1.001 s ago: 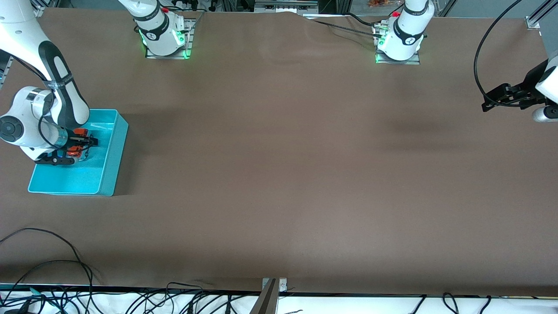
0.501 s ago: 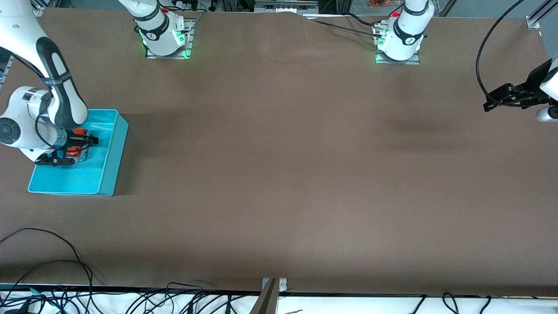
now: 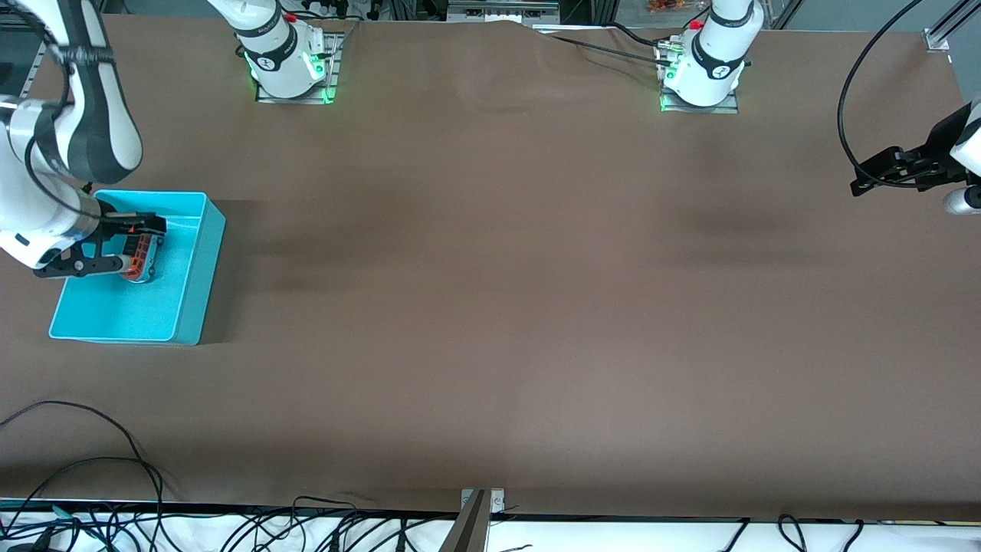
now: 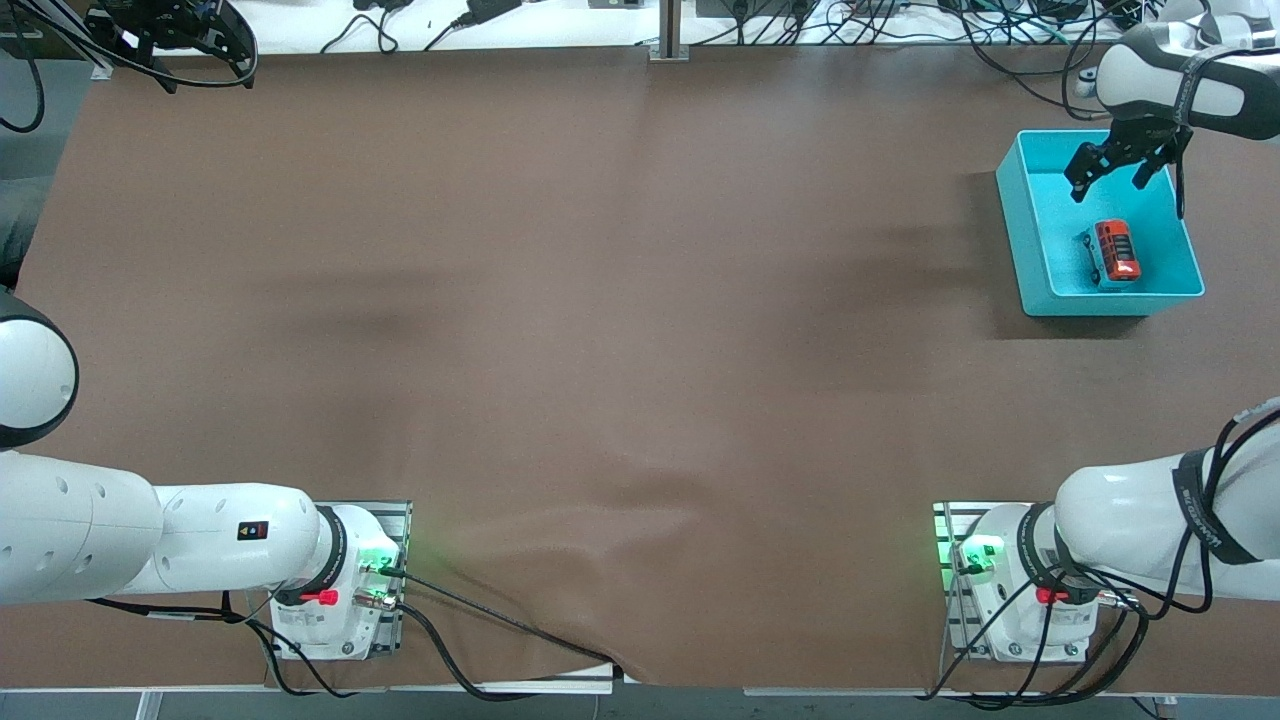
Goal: Wind up bus and store in blue box
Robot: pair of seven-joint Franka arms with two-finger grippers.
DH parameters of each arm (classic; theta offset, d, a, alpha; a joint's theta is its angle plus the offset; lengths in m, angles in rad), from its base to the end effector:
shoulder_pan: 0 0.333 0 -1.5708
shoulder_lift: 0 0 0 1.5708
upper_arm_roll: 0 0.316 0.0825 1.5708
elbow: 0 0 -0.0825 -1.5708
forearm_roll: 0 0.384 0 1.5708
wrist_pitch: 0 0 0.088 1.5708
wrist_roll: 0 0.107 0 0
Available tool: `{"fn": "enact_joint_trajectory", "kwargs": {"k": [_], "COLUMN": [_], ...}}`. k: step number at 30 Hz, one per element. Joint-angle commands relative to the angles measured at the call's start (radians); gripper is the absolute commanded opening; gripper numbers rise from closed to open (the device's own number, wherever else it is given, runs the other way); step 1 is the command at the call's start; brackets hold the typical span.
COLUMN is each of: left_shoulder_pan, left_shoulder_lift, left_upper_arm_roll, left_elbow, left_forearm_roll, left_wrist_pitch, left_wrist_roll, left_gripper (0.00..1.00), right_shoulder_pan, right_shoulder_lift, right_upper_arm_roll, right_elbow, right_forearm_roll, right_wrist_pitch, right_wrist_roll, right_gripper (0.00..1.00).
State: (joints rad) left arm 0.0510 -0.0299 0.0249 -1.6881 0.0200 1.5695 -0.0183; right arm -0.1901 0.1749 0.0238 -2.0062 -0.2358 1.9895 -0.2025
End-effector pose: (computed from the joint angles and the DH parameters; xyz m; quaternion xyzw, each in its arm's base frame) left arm 0.5392 0.0433 0.5856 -0.9979 -0.0466 0.0446 0.0083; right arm 0.5549 -0.1081 0.3569 0.9875 0.0758 -0.1117 0.0812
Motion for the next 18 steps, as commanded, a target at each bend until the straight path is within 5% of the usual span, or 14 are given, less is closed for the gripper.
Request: {"fn": "enact_joint_trajectory", "kwargs": {"k": [1, 18], "left_shoulder_pan": [0.009, 0.003], "left_shoulder_lift": [0.011, 0.011], "left_upper_arm_roll": [-0.002, -0.006], "left_elbow": [0.030, 0.031], "left_forearm_roll": [-0.029, -0.028], "left_wrist_pitch": [-0.023, -0.023], "left_wrist_roll": [0.001, -0.003], "left_gripper": [1.00, 1.00], "right_shoulder_pan": [0.035, 0.075], "right_shoulder_lift": [-0.090, -0.247], "right_upper_arm_roll": [-0.001, -0.004], "right_elbow": [-0.025, 0.098], "right_forearm_roll": [-0.005, 0.265], "right_wrist_pitch": [-0.054, -0.285], "right_wrist_roll": [0.006, 0.035], "right_gripper": [1.00, 1.00]}}
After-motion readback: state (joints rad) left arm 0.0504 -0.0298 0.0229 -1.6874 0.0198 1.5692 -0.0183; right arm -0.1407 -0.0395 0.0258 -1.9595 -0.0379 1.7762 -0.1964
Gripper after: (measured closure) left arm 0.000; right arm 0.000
